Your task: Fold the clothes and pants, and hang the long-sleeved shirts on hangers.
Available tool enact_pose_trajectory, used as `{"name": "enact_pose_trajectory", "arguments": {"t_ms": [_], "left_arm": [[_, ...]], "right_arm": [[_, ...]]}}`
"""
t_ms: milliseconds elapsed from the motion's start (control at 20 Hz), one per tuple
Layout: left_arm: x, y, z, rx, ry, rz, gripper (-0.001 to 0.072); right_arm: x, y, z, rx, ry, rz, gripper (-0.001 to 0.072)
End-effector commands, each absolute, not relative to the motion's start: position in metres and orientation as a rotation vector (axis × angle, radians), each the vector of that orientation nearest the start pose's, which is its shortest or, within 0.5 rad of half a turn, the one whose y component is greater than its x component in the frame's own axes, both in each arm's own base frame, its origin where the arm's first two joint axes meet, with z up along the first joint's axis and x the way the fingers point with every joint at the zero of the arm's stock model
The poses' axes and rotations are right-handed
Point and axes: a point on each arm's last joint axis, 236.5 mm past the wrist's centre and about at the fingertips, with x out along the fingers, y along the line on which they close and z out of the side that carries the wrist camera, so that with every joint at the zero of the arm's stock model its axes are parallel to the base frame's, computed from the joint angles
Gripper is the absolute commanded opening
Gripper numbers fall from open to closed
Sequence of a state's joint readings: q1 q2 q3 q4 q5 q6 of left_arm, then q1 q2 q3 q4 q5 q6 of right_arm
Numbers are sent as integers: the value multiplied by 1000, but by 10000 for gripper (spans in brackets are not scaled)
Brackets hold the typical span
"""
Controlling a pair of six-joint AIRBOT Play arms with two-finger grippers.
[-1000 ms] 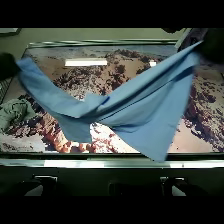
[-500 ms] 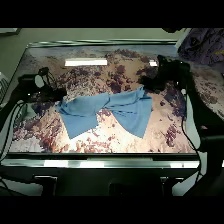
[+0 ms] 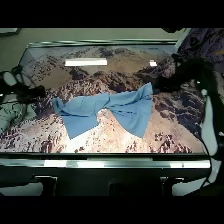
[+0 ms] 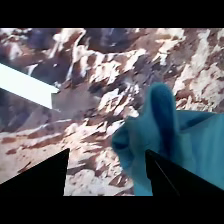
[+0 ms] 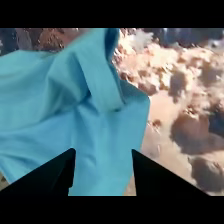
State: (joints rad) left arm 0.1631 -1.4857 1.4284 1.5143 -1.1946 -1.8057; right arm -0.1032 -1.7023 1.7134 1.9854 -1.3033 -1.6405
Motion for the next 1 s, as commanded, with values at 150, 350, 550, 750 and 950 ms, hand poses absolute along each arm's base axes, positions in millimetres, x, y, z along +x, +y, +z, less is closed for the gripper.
{"name": "enact_pose_trajectory", "arguments": {"t_ms": [150,350,550,750,950], "left_arm": [[360,36,31,-685,1167,47,543],[337,6,5,-781,1236,-10,541],[334,0,1,-787,1252,-20,541],[334,1,0,-783,1253,-17,541],[334,2,-2,-782,1261,-15,541]], "right_arm": [[365,39,-18,587,1415,308,501],[307,98,-65,714,1517,403,500],[287,125,-92,656,1552,416,499],[294,132,-99,624,1525,397,498],[292,137,-110,690,1568,370,475]]}}
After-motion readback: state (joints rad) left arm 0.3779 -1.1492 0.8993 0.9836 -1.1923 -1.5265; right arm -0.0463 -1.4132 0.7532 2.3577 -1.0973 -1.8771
